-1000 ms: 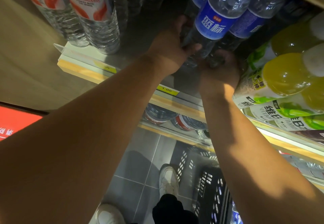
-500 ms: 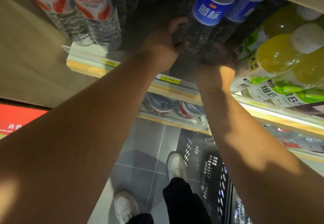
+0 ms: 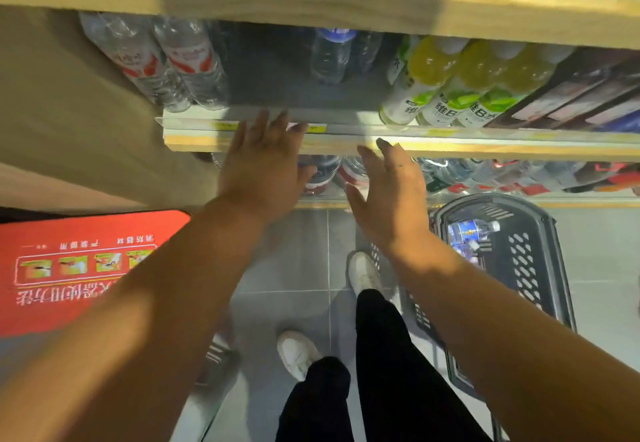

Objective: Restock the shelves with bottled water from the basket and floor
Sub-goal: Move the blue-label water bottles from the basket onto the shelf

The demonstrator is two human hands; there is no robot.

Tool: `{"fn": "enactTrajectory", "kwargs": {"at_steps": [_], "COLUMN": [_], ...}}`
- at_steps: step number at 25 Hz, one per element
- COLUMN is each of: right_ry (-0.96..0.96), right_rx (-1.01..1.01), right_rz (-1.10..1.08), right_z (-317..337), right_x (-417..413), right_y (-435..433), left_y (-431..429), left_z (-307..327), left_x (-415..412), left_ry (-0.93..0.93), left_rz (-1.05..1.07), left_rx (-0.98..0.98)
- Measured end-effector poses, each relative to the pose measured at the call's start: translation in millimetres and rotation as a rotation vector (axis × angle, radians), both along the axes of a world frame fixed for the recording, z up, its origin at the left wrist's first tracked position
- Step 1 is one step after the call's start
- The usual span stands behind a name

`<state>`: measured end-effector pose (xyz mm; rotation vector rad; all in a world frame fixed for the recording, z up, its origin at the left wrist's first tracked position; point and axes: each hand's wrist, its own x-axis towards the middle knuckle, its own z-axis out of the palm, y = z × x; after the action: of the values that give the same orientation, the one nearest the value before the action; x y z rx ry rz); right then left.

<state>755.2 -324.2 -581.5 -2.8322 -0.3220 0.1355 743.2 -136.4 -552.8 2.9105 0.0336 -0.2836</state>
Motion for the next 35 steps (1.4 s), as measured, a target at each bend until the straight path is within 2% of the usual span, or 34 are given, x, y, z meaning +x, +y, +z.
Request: {"fn": "enactTrajectory", "kwargs": {"at_steps": [4, 7, 10, 15, 17, 20, 26, 35], "right_ry": [0.179, 0.193, 0.258, 0.403, 0.483, 0.483, 0.581, 0.71], "right_rx": [-0.068, -0.053, -0.122, -0.174, -0.126, -0.005, 0.054, 0.102], "right_rz": [-0.089, -0.178, -0.281, -0.447, -0.525, -0.671, -0.855, -1.001], "right_z": [10, 11, 9, -5, -12, -20, -51, -133], "right_x": [-51, -81, -103, -122, -126, -134, -145, -144], "right_y": [-44, -87, -131, -203, -238, -282, -361, -382], "left_y": [-31, -66, -110, -206, -248, -309, -407, -442], "left_z": [19, 18, 16, 0, -8, -22, -66, -159], "left_x": [-53, -75, -67, -44, -39, -30, -14, 37], "left_ry": [0.035, 0.067, 0.223, 0.274, 0.279, 0.284, 0.381, 0.537], "left_rz": [-0.047, -0.1, -0.18, -0.41, -0.498, -0.62, -0.834, -0.889], "left_rx": [-0.043, -0.035, -0.004, -0.039, -0.043, 0.012, 0.077, 0.262]}}
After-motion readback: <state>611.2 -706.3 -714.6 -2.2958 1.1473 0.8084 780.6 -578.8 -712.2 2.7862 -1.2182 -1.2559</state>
